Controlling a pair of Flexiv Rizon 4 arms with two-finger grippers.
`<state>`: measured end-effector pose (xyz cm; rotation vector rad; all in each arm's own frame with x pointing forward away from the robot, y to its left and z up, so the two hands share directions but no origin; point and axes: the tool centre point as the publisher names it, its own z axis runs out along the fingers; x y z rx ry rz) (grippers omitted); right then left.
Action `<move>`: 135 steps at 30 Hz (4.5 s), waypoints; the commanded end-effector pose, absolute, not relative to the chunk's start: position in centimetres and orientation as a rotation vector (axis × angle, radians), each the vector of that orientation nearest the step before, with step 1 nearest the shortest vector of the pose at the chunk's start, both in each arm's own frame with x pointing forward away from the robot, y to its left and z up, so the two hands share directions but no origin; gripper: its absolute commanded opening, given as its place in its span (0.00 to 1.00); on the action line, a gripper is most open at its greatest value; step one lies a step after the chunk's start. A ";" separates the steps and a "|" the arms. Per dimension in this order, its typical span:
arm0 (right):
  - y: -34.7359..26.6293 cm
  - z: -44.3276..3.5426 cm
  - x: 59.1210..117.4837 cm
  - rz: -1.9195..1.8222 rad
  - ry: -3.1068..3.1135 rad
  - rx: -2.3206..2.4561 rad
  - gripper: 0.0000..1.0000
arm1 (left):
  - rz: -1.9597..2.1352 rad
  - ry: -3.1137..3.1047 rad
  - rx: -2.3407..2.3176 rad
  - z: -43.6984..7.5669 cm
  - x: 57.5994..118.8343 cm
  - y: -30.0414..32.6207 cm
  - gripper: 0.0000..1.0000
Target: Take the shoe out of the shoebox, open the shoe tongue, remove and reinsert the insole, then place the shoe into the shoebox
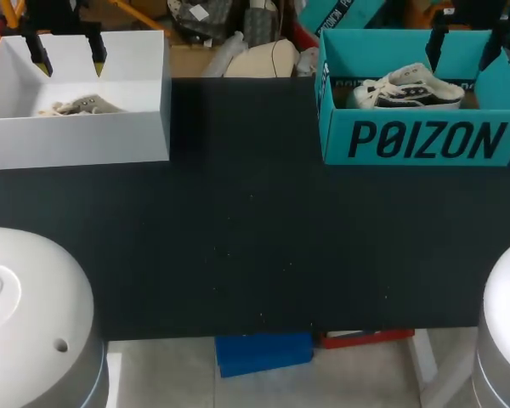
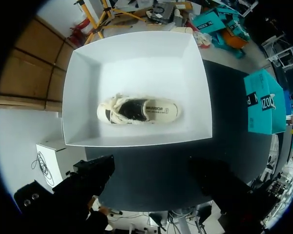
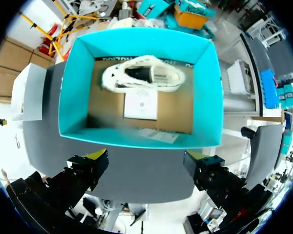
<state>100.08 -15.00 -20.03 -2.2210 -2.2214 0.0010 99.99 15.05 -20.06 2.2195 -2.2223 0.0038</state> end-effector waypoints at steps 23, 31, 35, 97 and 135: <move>-13.5 -19.4 100.8 0.039 -3.076 -1.173 1.00 | 0.004 -2.222 2.220 -20.1 100.0 15.1 1.00; -12.9 -20.0 103.8 0.048 -3.175 -0.760 1.00 | 0.004 -2.222 2.220 -20.1 100.0 15.1 1.00; -12.4 -20.8 105.5 0.041 -3.181 -0.617 1.00 | 0.004 -2.222 2.220 -20.1 100.0 15.1 1.00; -16.1 -39.7 113.5 0.093 -3.162 -0.238 0.29 | 0.004 -2.222 2.220 -20.1 100.0 15.1 1.00; -17.9 -22.4 111.1 0.335 -3.394 -0.440 0.00 | 0.004 -2.222 2.220 -20.1 100.0 15.1 1.00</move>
